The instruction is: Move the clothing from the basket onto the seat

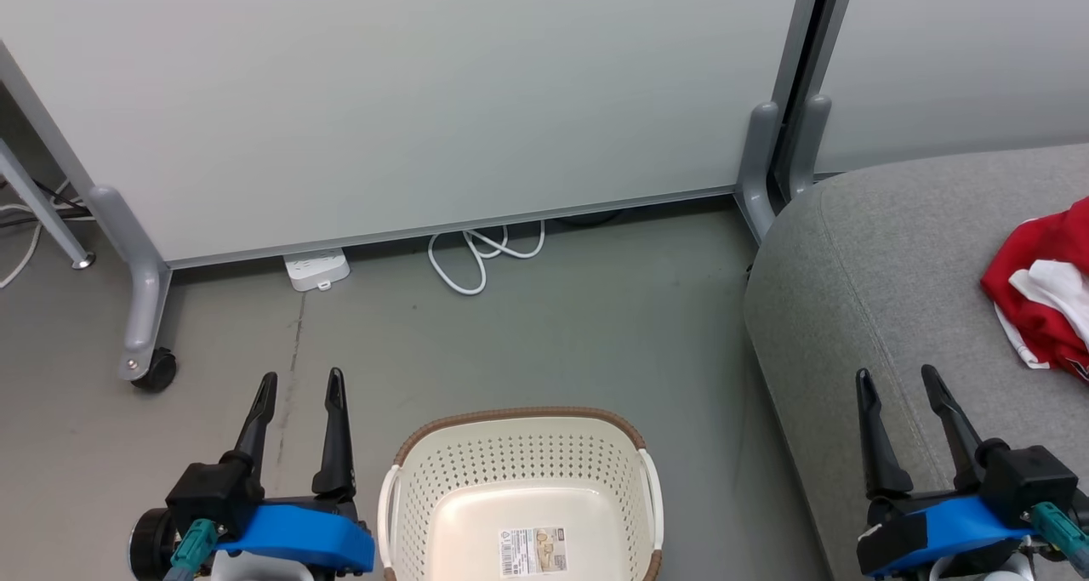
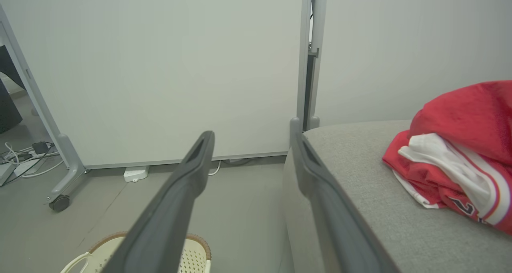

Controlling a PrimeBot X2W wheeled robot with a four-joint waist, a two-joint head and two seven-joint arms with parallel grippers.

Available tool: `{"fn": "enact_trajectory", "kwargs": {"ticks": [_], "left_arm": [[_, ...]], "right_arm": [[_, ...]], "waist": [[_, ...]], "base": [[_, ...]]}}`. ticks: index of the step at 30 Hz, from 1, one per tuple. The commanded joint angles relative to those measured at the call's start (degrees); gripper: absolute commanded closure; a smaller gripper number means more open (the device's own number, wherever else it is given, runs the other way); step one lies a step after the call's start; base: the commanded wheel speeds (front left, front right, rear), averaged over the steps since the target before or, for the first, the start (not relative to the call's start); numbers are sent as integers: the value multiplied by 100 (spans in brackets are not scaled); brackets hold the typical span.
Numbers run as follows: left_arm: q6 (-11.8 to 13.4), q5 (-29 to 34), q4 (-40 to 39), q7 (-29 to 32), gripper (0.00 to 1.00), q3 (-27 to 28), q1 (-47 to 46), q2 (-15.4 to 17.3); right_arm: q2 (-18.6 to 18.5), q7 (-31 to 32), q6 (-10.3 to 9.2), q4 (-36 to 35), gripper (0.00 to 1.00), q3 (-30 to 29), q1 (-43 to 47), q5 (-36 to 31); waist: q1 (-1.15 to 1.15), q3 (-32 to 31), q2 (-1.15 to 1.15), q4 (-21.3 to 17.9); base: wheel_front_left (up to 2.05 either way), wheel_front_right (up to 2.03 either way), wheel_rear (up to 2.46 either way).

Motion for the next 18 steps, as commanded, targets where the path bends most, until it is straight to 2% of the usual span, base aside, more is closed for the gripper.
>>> {"fn": "enact_trajectory", "kwargs": {"ticks": [1, 9, 10, 15, 18], "left_arm": [[28, -16, 22, -28, 0, -4, 61, -5], [82, 56, 65, -28, 0, -28, 88, -5], [77, 24, 70, 0, 100, -18, 58, 0], [76, -31, 324, 43, 100, -9, 239, -4], [66, -366, 336, 155, 100, 55, 190, -4]], "right_arm": [[36, -3, 1, 9, 0, -10, 96, 19], [66, -3, 1, 44, 0, 16, 94, 22], [46, 0, 0, 46, 100, 14, 41, 20], [69, 33, 0, 302, 100, 11, 92, 59], [69, 160, 0, 332, 100, -38, 38, 412]], "waist": [[1, -27, 0, 15], [1, -83, 0, 44], [1, -84, 0, 44], [1, -87, 0, 44], [1, -86, 0, 40]], "base": [[0, 0, 0], [0, 0, 0], [0, 0, 0], [0, 0, 0], [0, 0, 0]]}}
